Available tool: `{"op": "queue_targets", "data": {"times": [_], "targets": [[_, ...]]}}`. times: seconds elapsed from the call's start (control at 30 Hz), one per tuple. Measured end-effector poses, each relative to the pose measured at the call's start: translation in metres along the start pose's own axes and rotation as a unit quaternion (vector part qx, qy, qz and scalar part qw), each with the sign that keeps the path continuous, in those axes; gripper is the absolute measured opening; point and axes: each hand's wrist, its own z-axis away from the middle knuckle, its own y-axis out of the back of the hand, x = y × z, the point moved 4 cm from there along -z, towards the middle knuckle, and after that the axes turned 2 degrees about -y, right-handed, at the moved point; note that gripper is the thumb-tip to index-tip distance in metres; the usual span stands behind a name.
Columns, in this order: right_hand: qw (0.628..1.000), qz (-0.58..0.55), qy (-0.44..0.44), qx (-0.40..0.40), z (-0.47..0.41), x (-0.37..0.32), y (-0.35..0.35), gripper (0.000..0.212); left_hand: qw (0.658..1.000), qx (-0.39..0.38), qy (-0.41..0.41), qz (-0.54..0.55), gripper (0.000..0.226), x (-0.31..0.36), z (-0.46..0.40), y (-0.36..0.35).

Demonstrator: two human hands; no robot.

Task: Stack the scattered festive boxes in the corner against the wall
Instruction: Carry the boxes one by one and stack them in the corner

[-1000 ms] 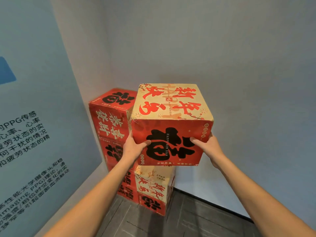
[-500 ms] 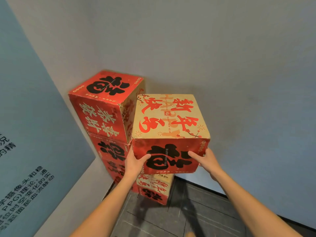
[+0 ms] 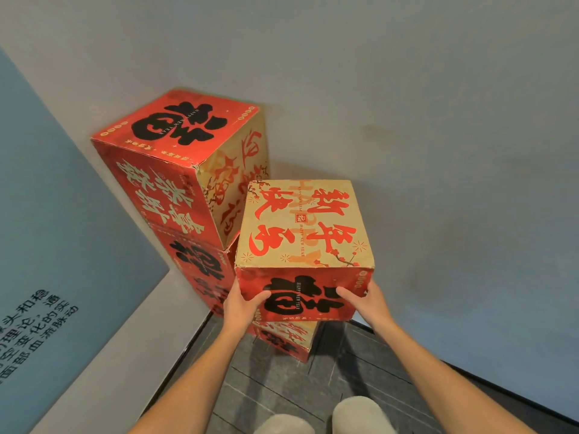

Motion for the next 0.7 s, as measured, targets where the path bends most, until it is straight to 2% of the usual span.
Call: {"op": "queue_targets", "data": {"times": [0.1,0.27,0.5,0.7], "targets": [[1.0,0.002,-0.011,0.004,-0.013,0.013,-0.008,0.052,1.0,0.005,0.014,-0.007,0.07,-0.019,-0.012,-0.01],[1.0,0.017,-0.019,0.003,-0.02,0.052,-0.03,0.048,0.999,0.02,0.033,-0.001,0.068,-0.062,-0.028,-0.016],[0.999,0.009,-0.031,0.04,-0.02,0.068,-0.042,0.048,0.998,0.025,0.052,0.008,0.061,-0.088,-0.036,-0.019],[0.999,0.009,-0.041,0.032,-0.025,0.067,-0.033,0.054,0.999,0.008,0.033,-0.001,0.065,-0.08,-0.033,-0.026]]}}
